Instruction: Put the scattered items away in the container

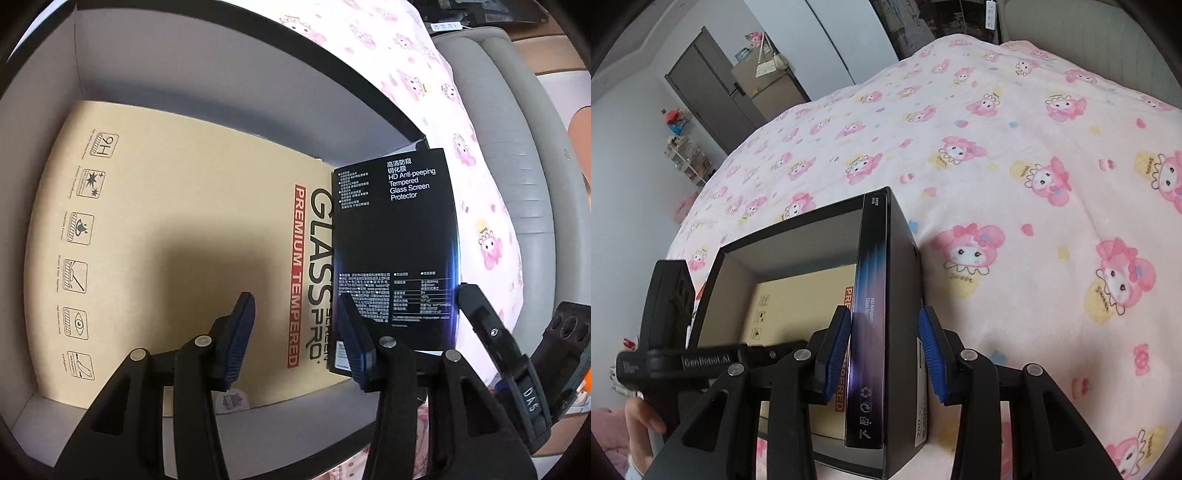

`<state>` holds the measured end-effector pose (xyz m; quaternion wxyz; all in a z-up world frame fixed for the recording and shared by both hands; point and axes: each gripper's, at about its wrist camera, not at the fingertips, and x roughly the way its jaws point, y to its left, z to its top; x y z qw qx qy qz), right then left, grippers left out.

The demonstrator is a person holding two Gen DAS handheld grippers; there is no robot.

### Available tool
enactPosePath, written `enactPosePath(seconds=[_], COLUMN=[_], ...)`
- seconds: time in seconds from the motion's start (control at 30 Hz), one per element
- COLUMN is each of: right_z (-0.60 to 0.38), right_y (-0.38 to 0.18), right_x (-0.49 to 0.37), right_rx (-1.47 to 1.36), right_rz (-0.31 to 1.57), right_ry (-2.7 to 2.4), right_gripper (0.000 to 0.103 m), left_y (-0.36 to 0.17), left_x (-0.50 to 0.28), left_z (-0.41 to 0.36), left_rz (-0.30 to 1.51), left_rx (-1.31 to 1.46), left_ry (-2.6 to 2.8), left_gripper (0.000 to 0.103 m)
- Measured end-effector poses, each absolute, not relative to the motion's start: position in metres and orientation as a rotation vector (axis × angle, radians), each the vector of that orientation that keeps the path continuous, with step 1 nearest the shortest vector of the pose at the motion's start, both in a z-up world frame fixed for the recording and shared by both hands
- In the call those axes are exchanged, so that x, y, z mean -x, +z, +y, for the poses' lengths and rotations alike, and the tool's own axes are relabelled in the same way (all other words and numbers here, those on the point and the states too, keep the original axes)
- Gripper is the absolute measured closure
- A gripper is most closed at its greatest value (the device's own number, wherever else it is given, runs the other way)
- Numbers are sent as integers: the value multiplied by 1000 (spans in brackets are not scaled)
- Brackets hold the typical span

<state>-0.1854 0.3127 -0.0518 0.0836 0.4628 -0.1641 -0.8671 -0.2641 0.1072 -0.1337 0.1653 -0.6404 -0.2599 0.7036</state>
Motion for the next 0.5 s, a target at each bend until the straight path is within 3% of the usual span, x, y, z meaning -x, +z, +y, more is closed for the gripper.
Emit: enactPosePath(seconds=[0.13,0.37,0.5], right_z=[306,313,306], right_y=[-56,-68,-66], right_x=[185,187,184], right_rx=[-1397,-1436,-1415], right_rz=[-467,-573,-510], right_ry=[-2548,-2458,-2494], right_gripper=[69,80,81], left_y=[-151,-165,-157], left_x=[270,279,279], left_z=[113,126,114], left_rz=[-823,-926,-921], left_rx=[1857,1865,1827], left_ry=[1887,1844,1927], left_gripper=[49,49,49])
